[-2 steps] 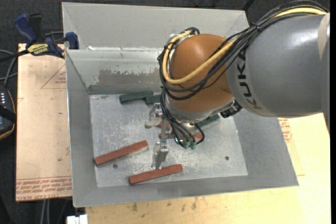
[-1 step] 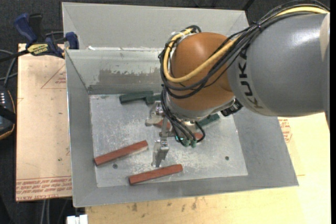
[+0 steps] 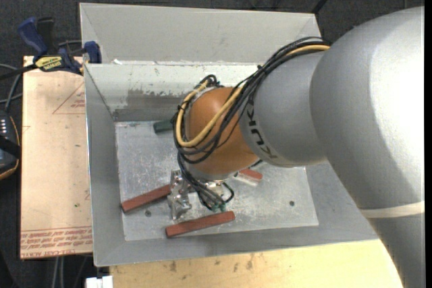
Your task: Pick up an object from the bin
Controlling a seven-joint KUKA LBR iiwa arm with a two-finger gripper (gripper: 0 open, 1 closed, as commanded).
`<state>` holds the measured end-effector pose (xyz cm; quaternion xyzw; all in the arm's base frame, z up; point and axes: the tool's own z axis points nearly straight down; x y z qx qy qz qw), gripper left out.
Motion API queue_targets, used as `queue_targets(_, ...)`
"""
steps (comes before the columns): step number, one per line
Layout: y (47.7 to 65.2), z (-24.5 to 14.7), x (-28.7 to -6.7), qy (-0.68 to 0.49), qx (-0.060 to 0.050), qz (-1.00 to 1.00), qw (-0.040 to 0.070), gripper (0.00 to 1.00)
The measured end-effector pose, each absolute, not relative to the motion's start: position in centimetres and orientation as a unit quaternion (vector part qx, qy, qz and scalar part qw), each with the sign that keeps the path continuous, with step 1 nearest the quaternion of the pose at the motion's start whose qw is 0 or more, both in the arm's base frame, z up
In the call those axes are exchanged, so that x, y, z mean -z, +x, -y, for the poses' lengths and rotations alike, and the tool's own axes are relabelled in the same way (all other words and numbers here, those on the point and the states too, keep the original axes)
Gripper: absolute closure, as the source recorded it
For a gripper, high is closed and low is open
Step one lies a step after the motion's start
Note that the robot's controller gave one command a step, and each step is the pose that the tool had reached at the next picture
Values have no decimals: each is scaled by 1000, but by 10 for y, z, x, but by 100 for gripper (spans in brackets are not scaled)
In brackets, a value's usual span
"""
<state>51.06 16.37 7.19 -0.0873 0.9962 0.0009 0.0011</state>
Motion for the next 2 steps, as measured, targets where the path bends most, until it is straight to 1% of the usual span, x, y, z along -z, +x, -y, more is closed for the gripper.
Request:
queue_targets(1, 511, -164, -75, -87, -1, -996, 2, 100)
queue_targets(2, 503, -206, -77, -233, -3, -972, 17, 0)
